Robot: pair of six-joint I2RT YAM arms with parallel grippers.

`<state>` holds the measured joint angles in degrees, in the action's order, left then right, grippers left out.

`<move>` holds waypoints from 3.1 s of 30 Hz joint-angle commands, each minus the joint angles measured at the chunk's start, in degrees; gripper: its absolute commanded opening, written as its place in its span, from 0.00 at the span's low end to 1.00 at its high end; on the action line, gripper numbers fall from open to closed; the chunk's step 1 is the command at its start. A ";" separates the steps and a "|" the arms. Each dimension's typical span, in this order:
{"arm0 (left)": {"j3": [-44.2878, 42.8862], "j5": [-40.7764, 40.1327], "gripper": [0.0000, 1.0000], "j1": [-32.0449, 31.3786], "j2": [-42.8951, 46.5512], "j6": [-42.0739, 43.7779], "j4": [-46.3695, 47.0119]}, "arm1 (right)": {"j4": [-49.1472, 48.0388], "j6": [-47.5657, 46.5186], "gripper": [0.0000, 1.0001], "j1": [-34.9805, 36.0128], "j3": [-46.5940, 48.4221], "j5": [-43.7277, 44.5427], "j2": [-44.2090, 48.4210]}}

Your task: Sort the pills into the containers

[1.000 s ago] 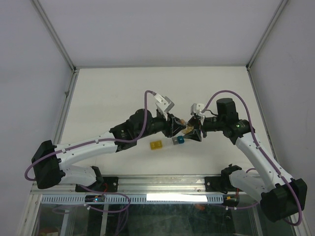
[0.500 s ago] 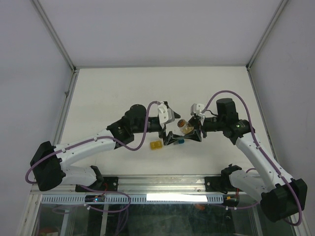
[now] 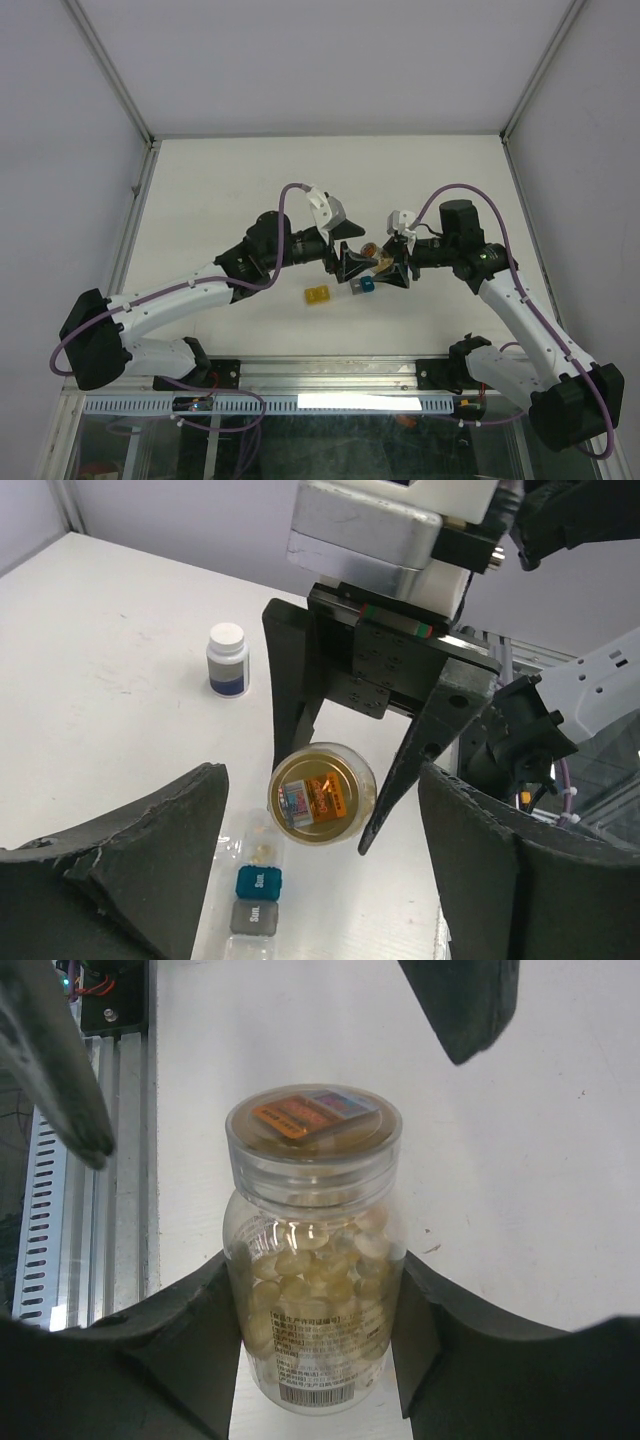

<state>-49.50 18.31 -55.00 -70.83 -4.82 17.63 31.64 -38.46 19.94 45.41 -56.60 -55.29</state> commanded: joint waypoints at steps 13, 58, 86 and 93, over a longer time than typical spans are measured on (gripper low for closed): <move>-7.81 4.88 0.52 0.33 -5.90 -2.93 -5.15 | -1.32 0.55 0.00 -0.26 1.96 -0.80 0.62; -32.09 -32.88 0.00 43.94 -35.23 -5.22 -35.46 | -4.92 5.41 1.00 -5.88 0.79 -2.06 3.94; 18.26 10.93 0.99 17.25 7.12 2.22 14.57 | 5.12 5.18 0.99 -10.42 10.22 -6.06 -11.62; 21.22 7.28 0.98 8.42 2.73 13.56 13.27 | 5.29 3.47 0.91 -12.53 11.37 -4.56 -20.19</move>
<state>-27.68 24.60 -42.41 -66.04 0.58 23.73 35.92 -32.95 8.03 53.84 -63.07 -72.31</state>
